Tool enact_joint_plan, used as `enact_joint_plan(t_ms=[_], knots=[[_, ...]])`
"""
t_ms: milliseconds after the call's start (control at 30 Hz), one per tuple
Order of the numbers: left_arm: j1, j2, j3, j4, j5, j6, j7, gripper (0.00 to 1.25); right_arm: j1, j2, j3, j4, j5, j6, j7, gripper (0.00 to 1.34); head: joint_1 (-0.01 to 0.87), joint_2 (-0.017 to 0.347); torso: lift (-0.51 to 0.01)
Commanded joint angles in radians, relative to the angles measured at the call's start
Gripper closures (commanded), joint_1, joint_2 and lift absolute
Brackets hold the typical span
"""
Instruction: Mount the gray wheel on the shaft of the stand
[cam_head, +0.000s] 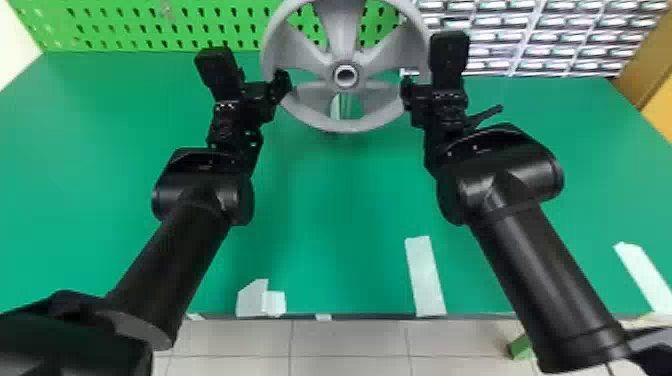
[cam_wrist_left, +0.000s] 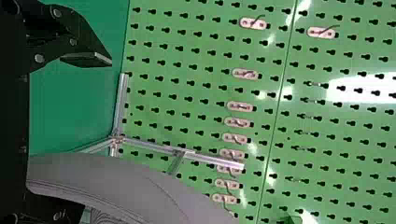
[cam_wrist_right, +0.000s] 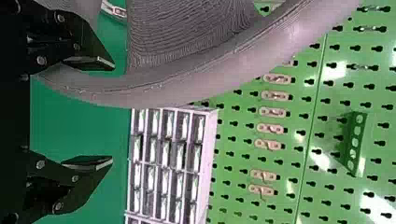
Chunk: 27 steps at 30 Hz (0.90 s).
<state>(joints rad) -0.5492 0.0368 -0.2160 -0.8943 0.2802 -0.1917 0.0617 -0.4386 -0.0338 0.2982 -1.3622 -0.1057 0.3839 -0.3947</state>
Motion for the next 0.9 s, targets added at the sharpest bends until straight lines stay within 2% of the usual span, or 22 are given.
enact_joint_plan(t_ms=[0,433,667,867], knots=[[0.002,0.000,-0.009,-0.002,0.002,0.000,0.000,0.45,0.000,0.000,0.002,0.002,-0.002,0.000,0.000,0.51,0.865,0.052,-0.101],[0.002,-0.003,-0.031,-0.005,0.001,-0.014,-0.011,0.32,-0.002,-0.001,0.007,0.002,-0.006,-0.002,0.000,0.42,0.865,0.052,-0.101],[0.002,-0.005,-0.032,-0.005,0.001,-0.015,-0.011,0.31,-0.002,0.000,0.012,0.003,-0.009,-0.005,0.000,0.38,0.865,0.052,-0.101],[0.005,-0.006,-0.037,-0.005,0.001,-0.018,-0.013,0.30,-0.002,-0.001,0.013,0.003,-0.012,-0.007,0.000,0.24,0.865,0.052,-0.101]])
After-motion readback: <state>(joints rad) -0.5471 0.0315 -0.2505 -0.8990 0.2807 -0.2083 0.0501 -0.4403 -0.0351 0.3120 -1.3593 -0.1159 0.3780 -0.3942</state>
